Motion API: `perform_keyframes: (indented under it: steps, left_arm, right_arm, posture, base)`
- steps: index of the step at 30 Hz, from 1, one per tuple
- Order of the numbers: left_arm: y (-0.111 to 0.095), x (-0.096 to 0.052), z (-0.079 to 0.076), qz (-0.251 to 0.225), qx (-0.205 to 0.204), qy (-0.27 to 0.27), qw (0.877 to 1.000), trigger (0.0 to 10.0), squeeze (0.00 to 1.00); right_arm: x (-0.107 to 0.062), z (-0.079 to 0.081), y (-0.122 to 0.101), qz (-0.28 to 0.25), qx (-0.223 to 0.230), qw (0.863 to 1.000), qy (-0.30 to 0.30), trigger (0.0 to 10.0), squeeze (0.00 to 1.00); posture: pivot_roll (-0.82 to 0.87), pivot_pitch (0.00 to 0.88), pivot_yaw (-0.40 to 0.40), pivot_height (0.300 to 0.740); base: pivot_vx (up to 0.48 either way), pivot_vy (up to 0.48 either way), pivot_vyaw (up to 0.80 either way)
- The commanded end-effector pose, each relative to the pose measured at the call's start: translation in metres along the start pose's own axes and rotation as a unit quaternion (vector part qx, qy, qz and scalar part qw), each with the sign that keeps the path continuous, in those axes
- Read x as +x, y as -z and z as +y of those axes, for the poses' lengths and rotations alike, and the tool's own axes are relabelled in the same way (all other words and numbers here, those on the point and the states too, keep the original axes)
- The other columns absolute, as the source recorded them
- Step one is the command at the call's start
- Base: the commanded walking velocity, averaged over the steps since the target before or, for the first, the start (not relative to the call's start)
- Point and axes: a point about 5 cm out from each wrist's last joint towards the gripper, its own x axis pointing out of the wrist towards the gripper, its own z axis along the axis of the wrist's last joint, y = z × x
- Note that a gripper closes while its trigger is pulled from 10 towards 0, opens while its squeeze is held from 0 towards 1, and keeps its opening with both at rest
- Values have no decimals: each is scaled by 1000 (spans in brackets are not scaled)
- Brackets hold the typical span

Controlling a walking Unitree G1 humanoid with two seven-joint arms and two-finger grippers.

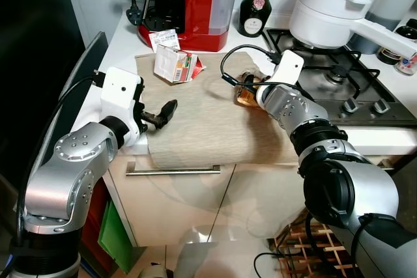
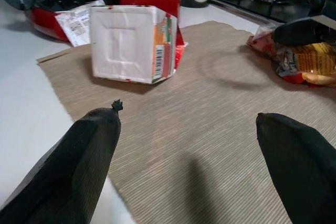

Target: Restocking fridge

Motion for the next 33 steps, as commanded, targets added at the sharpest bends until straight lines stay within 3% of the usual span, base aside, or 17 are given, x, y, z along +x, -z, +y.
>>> perform_keyframes:
  steps: [1, 7, 8, 9, 10, 22, 27, 29, 33]
  left_arm:
    - [-2, 2, -5, 4, 5, 6, 1000, 10000, 0]
    - [0, 9, -3, 13, -18, -1, 1000, 10000, 0]
    - [0, 12, -4, 12, -24, 1, 1000, 10000, 0]
    - [0, 12, -4, 12, -24, 1, 1000, 10000, 0]
    - [0, 14, -6, 11, -29, 4, 1000, 10000, 0]
    - [-2, 26, -14, 5, -37, 19, 999, 10000, 0]
    - [-2, 30, -13, 4, -36, 20, 999, 10000, 0]
    - [0, 36, -18, 3, -34, 27, 999, 10000, 0]
    - [-2, 41, -24, -1, -35, 39, 999, 10000, 0]
  right_arm:
    - [2, -7, 31, 72, 14, 997, 13, 10000, 0]
    - [2, -14, 41, 92, 14, 995, 21, 10000, 0]
    - [2, -18, 42, 90, 13, 996, 22, 4980, 0]
    - [2, -18, 42, 90, 13, 996, 22, 4980, 0]
    - [2, -22, 43, 86, 6, 996, 24, 0, 0]
    - [2, -20, 40, 60, -14, 998, 1, 0, 0]
    - [2, -18, 26, 12, -39, 999, 1, 0, 0]
    - [-1, -12, 7, -38, -69, 997, -11, 0, 0]
    - [-4, -14, -7, -78, -73, 994, -10, 0, 0]
  posture:
    - [125, 0, -72, 740]
    - [100, 0, -64, 740]
    - [90, 0, -61, 740]
    - [90, 0, -61, 740]
    - [82, 0, -59, 740]
    - [60, 0, -38, 740]
    - [32, 0, -24, 740]
    - [18, 0, -20, 740]
    - [7, 0, -16, 740]
  base:
    - [0, 0, 0]
    - [0, 0, 0]
    - [0, 0, 0]
    - [0, 0, 0]
    - [0, 0, 0]
    - [0, 0, 0]
    - [0, 0, 0]
    - [0, 0, 0]
    - [0, 0, 0]
